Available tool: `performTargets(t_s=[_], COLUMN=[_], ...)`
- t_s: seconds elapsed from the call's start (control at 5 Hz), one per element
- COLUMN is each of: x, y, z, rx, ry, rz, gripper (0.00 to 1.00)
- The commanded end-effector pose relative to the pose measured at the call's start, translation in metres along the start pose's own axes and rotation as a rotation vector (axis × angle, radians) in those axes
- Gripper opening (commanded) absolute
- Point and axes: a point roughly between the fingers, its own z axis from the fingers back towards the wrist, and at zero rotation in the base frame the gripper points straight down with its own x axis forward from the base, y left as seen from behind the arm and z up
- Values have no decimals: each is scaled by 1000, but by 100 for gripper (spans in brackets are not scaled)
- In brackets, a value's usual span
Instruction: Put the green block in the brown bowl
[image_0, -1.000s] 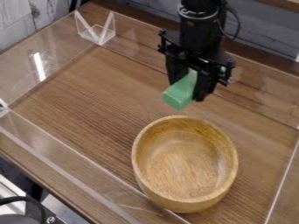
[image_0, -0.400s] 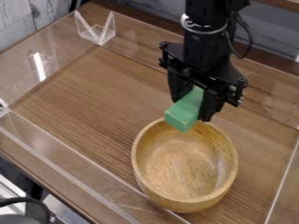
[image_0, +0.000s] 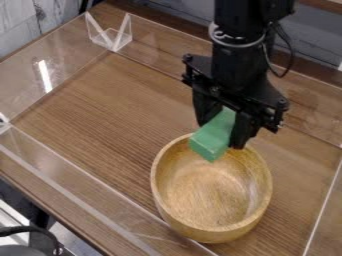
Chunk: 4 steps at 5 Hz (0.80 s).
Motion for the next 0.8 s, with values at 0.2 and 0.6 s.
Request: performTargets(t_s=[0.2, 0.6], x=[-2, -4], y=[-6, -5], z=[8, 6], rx=[0, 2], ry=[-45, -45], rz=[-7, 24], gripper=[0, 0])
